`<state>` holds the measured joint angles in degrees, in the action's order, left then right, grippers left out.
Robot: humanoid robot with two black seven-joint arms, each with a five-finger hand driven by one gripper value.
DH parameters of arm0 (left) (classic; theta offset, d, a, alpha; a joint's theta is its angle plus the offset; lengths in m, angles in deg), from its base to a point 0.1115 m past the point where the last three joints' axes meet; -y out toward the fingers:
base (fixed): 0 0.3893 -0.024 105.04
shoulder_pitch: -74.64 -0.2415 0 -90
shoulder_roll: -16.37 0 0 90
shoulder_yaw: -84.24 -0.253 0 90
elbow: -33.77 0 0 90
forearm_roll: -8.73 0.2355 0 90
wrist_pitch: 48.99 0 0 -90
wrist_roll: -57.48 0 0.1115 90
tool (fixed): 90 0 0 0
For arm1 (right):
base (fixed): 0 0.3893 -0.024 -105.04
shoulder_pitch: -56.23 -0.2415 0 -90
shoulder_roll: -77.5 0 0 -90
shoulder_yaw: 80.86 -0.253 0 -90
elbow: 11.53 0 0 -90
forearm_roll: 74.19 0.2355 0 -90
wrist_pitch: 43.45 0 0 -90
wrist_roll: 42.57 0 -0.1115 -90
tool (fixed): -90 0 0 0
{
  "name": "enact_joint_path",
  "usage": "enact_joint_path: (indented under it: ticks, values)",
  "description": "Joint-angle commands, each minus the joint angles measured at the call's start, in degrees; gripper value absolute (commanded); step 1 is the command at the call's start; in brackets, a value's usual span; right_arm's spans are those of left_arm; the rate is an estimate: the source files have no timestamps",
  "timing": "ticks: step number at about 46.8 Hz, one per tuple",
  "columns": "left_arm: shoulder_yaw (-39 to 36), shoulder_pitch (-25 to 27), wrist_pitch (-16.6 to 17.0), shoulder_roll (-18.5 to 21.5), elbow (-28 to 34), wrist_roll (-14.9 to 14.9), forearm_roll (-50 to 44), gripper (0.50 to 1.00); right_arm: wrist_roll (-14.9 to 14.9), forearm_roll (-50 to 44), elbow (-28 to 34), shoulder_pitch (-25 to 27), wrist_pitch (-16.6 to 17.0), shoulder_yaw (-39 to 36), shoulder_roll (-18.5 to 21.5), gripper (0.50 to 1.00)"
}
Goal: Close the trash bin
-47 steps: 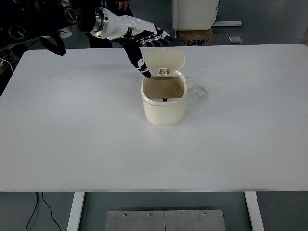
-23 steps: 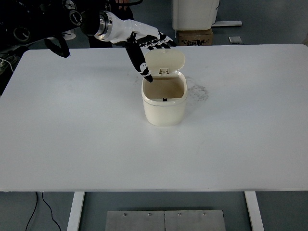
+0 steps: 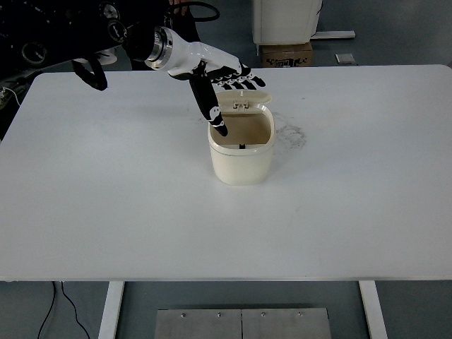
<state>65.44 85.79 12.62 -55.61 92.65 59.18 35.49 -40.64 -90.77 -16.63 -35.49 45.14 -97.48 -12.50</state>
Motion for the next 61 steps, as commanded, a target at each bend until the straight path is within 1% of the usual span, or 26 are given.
enact_joint_path:
  ticks: [1, 10, 25, 31, 41, 48, 61]
  values:
    - [-0.01, -0.17, 0.0, -0.18, 0.62, 0.41, -0.05, 1.0, 0.01, -0.03, 0.0, -0.04, 0.0, 0.0, 0.0, 0.991]
    - [-0.01, -0.43, -0.09, -0.62, 1.93, 2.16, -0.92, 1.0, 0.01, 0.05, 0.0, -0.04, 0.0, 0.0, 0.0, 0.991]
    - [-0.1, -0.61, -0.17, -0.62, 4.31, 2.95, -1.19, 1.0, 0.01, -0.03, 0.0, -0.04, 0.0, 0.0, 0.0, 0.991]
    - [-0.1, -0.78, -1.49, -0.71, 4.57, 4.71, -1.19, 1.0, 0.01, -0.03, 0.0, -0.04, 0.0, 0.0, 0.0, 0.991]
    - [-0.36, -0.87, -1.67, -0.71, 5.1, 4.89, -1.19, 1.0, 0.01, -0.03, 0.0, -0.04, 0.0, 0.0, 0.0, 0.991]
    - [-0.88, -0.96, -1.67, -0.62, 6.15, 6.03, -1.19, 1.0, 0.01, -0.03, 0.0, -0.04, 0.0, -0.08, 0.0, 0.991]
    - [-1.68, -1.84, -1.58, -0.62, 6.16, 6.03, -1.19, 1.0, 0.01, -0.03, 0.0, -0.04, 0.0, 0.0, 0.0, 0.991]
